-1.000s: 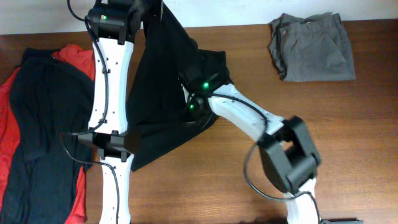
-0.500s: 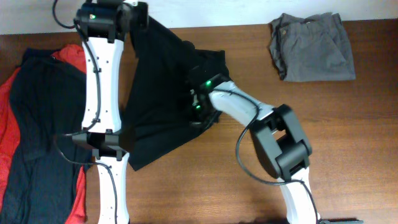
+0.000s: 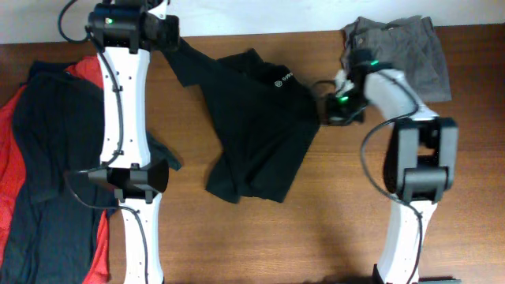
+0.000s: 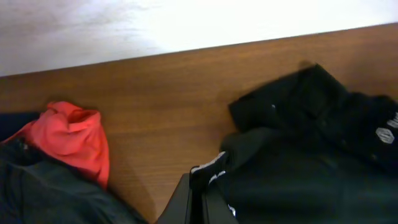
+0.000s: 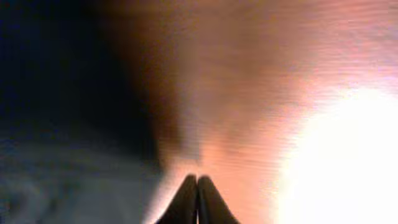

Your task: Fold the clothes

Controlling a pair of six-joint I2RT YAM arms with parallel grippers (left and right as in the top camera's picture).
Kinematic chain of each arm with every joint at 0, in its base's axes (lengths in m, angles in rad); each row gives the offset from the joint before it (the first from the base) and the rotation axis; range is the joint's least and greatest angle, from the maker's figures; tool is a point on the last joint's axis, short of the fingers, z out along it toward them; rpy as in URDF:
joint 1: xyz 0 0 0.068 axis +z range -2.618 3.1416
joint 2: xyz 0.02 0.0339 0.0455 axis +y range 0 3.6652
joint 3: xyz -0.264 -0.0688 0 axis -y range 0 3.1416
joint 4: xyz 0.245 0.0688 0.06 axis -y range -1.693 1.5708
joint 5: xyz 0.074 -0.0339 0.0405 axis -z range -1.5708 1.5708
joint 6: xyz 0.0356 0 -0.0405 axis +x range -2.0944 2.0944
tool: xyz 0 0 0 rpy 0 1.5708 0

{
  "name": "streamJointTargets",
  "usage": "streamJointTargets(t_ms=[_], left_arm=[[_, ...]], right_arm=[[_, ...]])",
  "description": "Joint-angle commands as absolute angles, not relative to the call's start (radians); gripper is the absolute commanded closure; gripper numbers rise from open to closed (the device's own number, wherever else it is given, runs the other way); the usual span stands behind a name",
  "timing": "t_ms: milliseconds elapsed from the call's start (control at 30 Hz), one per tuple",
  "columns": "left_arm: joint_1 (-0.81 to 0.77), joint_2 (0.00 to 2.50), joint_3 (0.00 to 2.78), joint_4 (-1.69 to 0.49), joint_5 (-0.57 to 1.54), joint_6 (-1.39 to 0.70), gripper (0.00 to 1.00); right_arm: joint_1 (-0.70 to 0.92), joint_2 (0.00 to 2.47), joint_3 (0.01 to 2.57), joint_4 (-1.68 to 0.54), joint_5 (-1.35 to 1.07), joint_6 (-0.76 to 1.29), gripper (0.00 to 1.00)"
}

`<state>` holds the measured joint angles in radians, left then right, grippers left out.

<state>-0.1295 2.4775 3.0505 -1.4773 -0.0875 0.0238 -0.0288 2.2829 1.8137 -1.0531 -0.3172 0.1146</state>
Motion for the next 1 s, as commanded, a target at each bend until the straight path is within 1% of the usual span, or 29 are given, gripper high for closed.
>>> streamJointTargets(t_ms=[0, 67, 133, 200, 233, 300, 467, 633, 733, 767, 800, 833, 867, 900, 967], left_arm=[[-0.142, 2.432, 3.079, -1.448, -0.11, 0.01, 0.99], [-0.139, 2.432, 3.079, -1.416, -0.11, 0.01, 0.99], [-0.13, 2.432, 3.079, -1.377, -0.11, 0.01, 0.99], [-0.121, 2.432, 3.079, -1.356, -0.11, 0.01, 0.99], [-0.113, 2.432, 3.079, -1.346, -0.11, 0.01, 0.99], [-0.101, 2.432, 3.079, -1.336, -0.11, 0.01, 0.99], [-0.071, 2.432, 3.078, -1.339, -0.11, 0.011, 0.99], [-0.054, 2.432, 3.077, -1.34, -0.109, 0.01, 0.99], [-0.054, 2.432, 3.077, -1.346, -0.109, 0.01, 0.99], [-0.054, 2.433, 3.077, -1.351, -0.109, 0.01, 0.99], [-0.054, 2.433, 3.077, -1.354, -0.109, 0.01, 0.99], [-0.054, 2.433, 3.077, -1.354, -0.109, 0.01, 0.99], [-0.054, 2.433, 3.077, -1.356, -0.109, 0.01, 0.99], [-0.054, 2.433, 3.077, -1.356, -0.109, 0.01, 0.99], [-0.054, 2.434, 3.077, -1.361, -0.109, 0.01, 0.99]], right_arm=[[-0.054, 2.283, 2.028, -1.236, -0.306, 0.006, 0.85], [-0.033, 2.27, 2.167, -1.39, -0.331, -0.004, 0.81], [0.021, 2.247, 2.246, -1.498, -0.378, -0.023, 0.75], [0.075, 2.226, 2.262, -1.536, -0.378, -0.023, 0.72], [0.126, 2.213, 2.262, -1.556, -0.378, -0.022, 0.7], [0.202, 2.211, 2.26, -1.589, -0.39, -0.008, 0.69], [0.386, 2.211, 2.179, -1.596, -0.37, 0.092, 0.69], [0.54, 2.211, 2.128, -1.557, -0.272, 0.278, 0.69], [0.633, 2.211, 2.075, -1.495, -0.233, 0.367, 0.66], [0.671, 2.211, 2.053, -1.465, -0.223, 0.376, 0.64], [0.71, 2.211, 2.03, -1.435, -0.22, 0.387, 0.58], [0.725, 2.211, 2.019, -1.423, -0.212, 0.405, 0.54], [0.759, 2.211, 1.993, -1.404, -0.172, 0.455, 0.44], [0.774, 2.211, 1.98, -1.396, -0.147, 0.48, 0.41], [0.803, 2.211, 1.944, -1.352, -0.115, 0.508, 0.39]])
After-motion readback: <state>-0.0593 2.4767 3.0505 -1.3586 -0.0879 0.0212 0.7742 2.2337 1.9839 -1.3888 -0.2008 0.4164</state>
